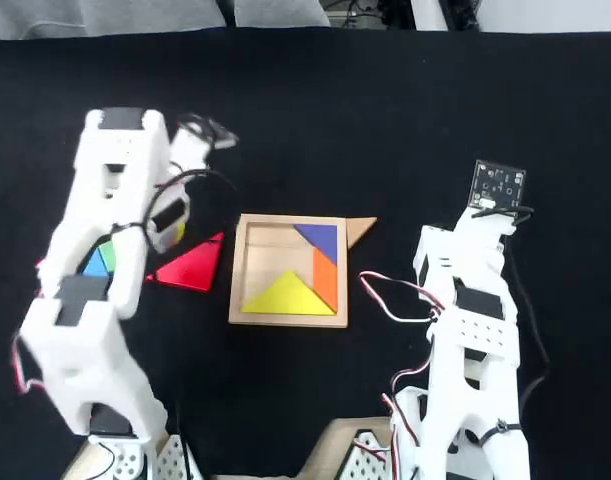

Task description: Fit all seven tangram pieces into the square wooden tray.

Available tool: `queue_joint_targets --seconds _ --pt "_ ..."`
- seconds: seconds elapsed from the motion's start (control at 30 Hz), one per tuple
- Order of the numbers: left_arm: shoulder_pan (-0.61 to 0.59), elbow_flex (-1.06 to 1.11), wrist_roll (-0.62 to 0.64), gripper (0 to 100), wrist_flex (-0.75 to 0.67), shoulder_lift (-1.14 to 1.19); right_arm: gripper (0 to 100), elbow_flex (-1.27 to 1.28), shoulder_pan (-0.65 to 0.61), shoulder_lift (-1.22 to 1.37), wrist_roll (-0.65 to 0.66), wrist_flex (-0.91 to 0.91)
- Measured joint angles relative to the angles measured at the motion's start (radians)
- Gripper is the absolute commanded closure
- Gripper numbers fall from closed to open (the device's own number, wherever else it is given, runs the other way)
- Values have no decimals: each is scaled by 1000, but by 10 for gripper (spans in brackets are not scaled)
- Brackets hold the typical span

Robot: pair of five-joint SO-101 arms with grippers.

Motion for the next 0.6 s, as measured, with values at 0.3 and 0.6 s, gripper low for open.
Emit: queue_joint_targets --seconds 0.3,0.6 --pt "-11 78 -57 970 6 -60 977 0 0 0 0 0" --pt "166 364 -89 967 -100 -331 977 0 0 0 0 0"
